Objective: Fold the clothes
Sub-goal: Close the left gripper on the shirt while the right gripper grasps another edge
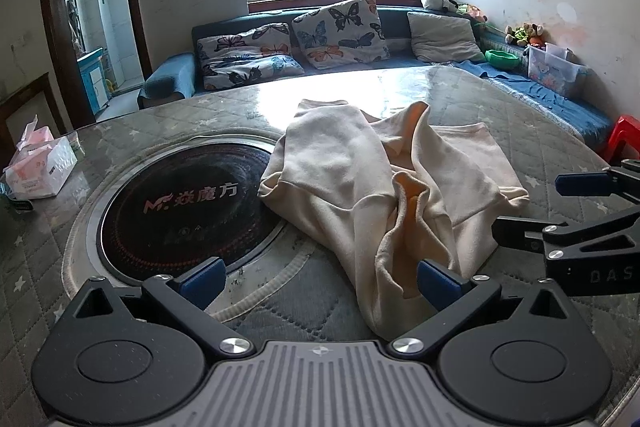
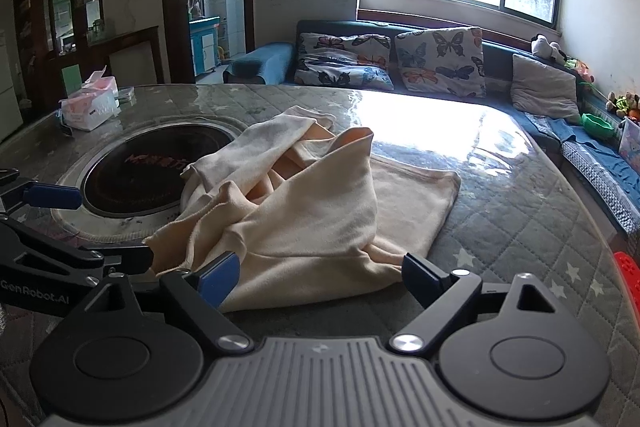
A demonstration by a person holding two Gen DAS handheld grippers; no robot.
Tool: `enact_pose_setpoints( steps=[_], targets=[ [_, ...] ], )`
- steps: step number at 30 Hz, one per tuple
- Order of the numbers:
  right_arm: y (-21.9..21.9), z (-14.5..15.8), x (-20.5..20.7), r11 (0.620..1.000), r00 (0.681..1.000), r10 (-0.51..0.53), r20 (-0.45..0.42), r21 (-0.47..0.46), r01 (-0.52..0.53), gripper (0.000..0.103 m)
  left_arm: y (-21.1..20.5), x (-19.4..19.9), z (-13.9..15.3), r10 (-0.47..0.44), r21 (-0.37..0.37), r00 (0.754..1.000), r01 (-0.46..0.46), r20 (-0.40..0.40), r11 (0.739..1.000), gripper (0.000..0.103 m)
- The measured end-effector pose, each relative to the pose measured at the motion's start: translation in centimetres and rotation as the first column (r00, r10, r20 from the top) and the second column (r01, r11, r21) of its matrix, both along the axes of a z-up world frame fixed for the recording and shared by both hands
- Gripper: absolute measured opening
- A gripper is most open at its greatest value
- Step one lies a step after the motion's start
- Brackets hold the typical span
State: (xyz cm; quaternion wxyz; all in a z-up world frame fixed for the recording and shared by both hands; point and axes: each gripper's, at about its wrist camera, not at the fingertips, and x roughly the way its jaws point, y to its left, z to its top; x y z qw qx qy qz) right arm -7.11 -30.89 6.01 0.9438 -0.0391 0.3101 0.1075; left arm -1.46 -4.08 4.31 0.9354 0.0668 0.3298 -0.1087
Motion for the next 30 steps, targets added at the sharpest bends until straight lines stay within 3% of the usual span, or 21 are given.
enact_pose_setpoints(
  steps=[8, 16, 30],
  targets=[
    [0.0, 0.1, 0.7, 1.000, 1.000, -0.003, 0.004, 0.000, 0.003, 0.090, 0.1, 0.6, 0.1, 0.003, -0.001, 1.000, -0.003, -0.001, 1.000, 0.103],
    [-0.8, 1.0, 3.1, 1.000, 1.000, -0.019, 0.016, 0.009, 0.019, 0.082, 0.6, 3.0, 1.4, 0.030, -0.015, 0.999, -0.030, 0.015, 0.999, 0.102],
    [-2.0, 0.8, 11.6, 0.995, 0.998, -0.039, -0.040, 0.086, 0.042, 0.063, -0.3, 8.5, 1.5, 0.014, 0.024, 1.000, -0.014, -0.009, 1.000, 0.090]
  ],
)
